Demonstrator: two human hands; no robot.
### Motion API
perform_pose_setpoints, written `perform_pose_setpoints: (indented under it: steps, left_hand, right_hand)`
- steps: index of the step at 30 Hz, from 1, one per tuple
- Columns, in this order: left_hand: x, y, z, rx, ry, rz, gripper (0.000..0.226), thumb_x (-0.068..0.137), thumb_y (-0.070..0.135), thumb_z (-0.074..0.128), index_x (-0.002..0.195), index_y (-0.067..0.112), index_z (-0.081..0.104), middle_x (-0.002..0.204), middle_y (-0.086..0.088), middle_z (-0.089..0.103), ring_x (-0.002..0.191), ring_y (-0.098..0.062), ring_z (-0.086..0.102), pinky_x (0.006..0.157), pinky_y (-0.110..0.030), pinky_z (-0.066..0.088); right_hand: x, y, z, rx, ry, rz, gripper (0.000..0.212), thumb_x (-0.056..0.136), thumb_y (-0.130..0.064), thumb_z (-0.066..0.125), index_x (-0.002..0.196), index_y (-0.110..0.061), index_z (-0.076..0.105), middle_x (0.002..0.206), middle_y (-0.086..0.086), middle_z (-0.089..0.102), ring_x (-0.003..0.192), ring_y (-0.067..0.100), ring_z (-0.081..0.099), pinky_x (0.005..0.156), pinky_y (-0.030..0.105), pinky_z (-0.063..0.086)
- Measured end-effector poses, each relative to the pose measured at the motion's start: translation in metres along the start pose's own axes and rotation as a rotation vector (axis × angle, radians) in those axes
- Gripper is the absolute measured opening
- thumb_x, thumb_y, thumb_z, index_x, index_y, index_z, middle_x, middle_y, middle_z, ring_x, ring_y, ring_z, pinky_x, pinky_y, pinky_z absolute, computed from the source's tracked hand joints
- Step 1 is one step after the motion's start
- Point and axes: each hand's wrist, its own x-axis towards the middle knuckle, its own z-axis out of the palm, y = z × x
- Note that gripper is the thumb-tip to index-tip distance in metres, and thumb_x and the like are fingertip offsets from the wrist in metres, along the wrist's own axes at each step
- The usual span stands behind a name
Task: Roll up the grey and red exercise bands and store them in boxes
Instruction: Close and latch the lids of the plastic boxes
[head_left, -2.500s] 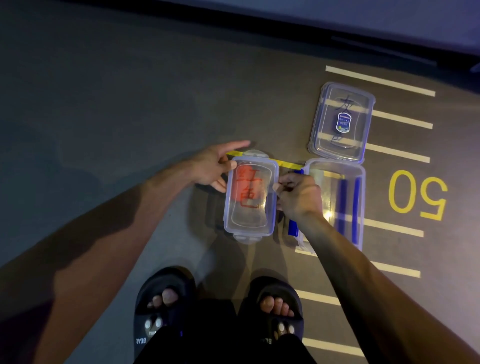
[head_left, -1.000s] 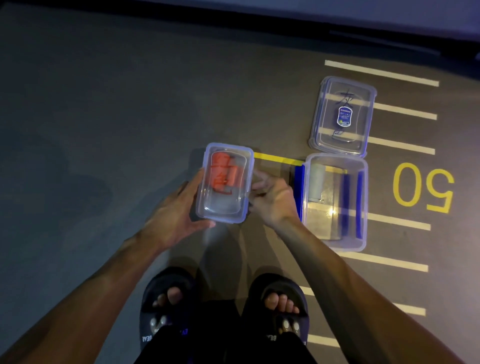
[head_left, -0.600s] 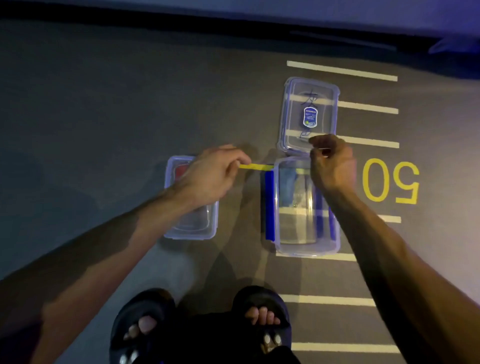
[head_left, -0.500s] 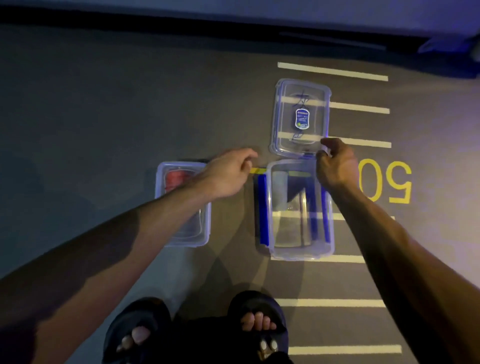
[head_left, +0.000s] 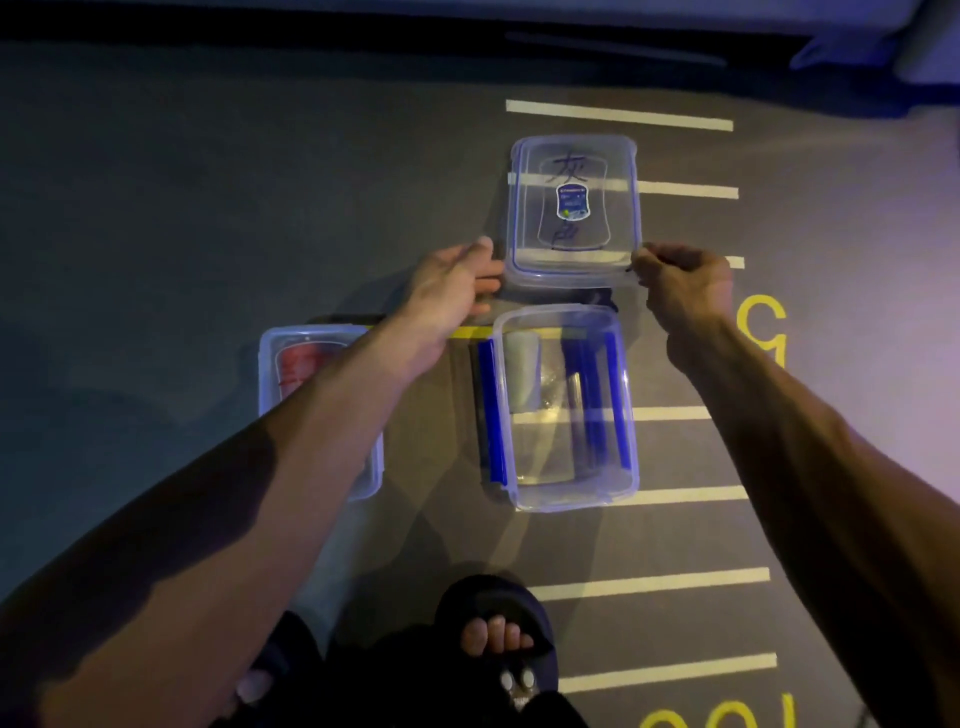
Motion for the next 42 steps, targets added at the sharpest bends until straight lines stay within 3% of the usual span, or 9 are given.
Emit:
perform_pose_setpoints:
  steps: [3, 6, 9, 13, 17, 25, 29, 36, 42]
  left_hand:
    - [-0.012, -0.005, -0.007, -0.072, -0.020, -0.060, 0.031, 0.104, 0.039, 0.052, 0.113, 0.012, 0.064, 0.107, -0.006, 0.075, 0.096, -0.016, 0.071, 0.082, -0.029, 0.057]
    - [-0.030, -0.006, -0.010, -0.243, -0.074, -0.119, 0.037, 0.104, 0.041, 0.052, 0.120, 0.009, 0.062, 0.099, -0.003, 0.073, 0.093, -0.016, 0.071, 0.086, -0.030, 0.057]
    - [-0.047, -0.007, -0.011, -0.149, -0.081, -0.028, 0.036, 0.102, 0.044, 0.053, 0.112, 0.012, 0.065, 0.080, 0.005, 0.066, 0.078, -0.011, 0.063, 0.074, -0.027, 0.052]
    - [-0.066, -0.015, -0.016, -0.035, -0.069, 0.022, 0.022, 0.102, 0.040, 0.057, 0.101, 0.019, 0.065, 0.085, 0.004, 0.067, 0.073, -0.011, 0.064, 0.069, -0.026, 0.054]
    - [-0.084, -0.042, -0.015, 0.127, -0.035, 0.039, 0.007, 0.099, 0.019, 0.064, 0.092, 0.018, 0.063, 0.075, 0.002, 0.068, 0.057, -0.008, 0.063, 0.057, -0.025, 0.054]
    - [-0.087, -0.082, -0.008, 0.371, -0.043, -0.071, 0.008, 0.095, 0.025, 0.068, 0.090, 0.022, 0.064, 0.080, 0.000, 0.074, 0.066, -0.016, 0.072, 0.064, -0.035, 0.059]
    - [-0.084, -0.076, -0.010, 0.428, -0.071, -0.064, 0.013, 0.092, 0.035, 0.072, 0.091, 0.025, 0.064, 0.082, 0.004, 0.075, 0.070, -0.014, 0.074, 0.062, -0.031, 0.057]
    - [-0.081, -0.066, -0.002, 0.550, -0.043, -0.053, 0.028, 0.089, 0.044, 0.073, 0.090, 0.020, 0.061, 0.082, 0.001, 0.076, 0.073, -0.015, 0.074, 0.062, -0.032, 0.060]
    - [-0.080, -0.057, -0.002, 0.723, -0.083, -0.045, 0.030, 0.088, 0.050, 0.072, 0.091, 0.022, 0.061, 0.082, 0.003, 0.075, 0.076, -0.019, 0.074, 0.074, -0.043, 0.064]
  right_hand:
    - [-0.008, -0.007, -0.008, 0.137, -0.064, 0.057, 0.010, 0.093, -0.010, 0.068, 0.086, -0.017, 0.070, 0.082, 0.000, 0.067, 0.083, 0.013, 0.063, 0.076, 0.027, 0.050]
    - [-0.018, -0.008, -0.021, 0.248, -0.161, 0.019, 0.013, 0.089, -0.002, 0.066, 0.084, -0.013, 0.071, 0.074, 0.004, 0.065, 0.070, 0.015, 0.058, 0.069, 0.026, 0.050]
    - [-0.044, 0.003, -0.038, 0.309, -0.263, 0.002, 0.016, 0.089, -0.002, 0.067, 0.084, -0.016, 0.072, 0.075, 0.002, 0.068, 0.068, 0.014, 0.060, 0.067, 0.024, 0.051]
    - [-0.088, 0.038, -0.054, 0.422, -0.377, 0.076, 0.025, 0.091, 0.002, 0.061, 0.081, -0.017, 0.074, 0.071, -0.002, 0.072, 0.058, 0.008, 0.061, 0.063, 0.022, 0.053]
    - [-0.117, 0.080, -0.071, 0.185, -0.337, 0.042, 0.029, 0.092, 0.004, 0.061, 0.082, -0.019, 0.075, 0.069, -0.005, 0.071, 0.064, 0.010, 0.064, 0.065, 0.023, 0.052]
    - [-0.116, 0.111, -0.084, -0.246, -0.281, -0.098, 0.012, 0.088, -0.013, 0.078, 0.089, -0.005, 0.069, 0.077, 0.001, 0.070, 0.063, 0.001, 0.059, 0.061, 0.015, 0.048]
    - [-0.101, 0.109, -0.080, -0.500, -0.167, -0.121, 0.021, 0.090, -0.038, 0.073, 0.080, -0.020, 0.069, 0.079, -0.005, 0.072, 0.073, 0.015, 0.065, 0.072, 0.035, 0.053]
    - [-0.078, 0.090, -0.056, -0.399, -0.208, -0.108, 0.020, 0.096, -0.041, 0.066, 0.102, -0.023, 0.071, 0.092, -0.004, 0.073, 0.087, 0.018, 0.070, 0.082, 0.037, 0.056]
    - [-0.072, 0.087, -0.052, -0.491, -0.170, -0.105, 0.022, 0.093, -0.038, 0.070, 0.090, -0.017, 0.073, 0.082, -0.002, 0.074, 0.078, 0.022, 0.070, 0.077, 0.042, 0.058]
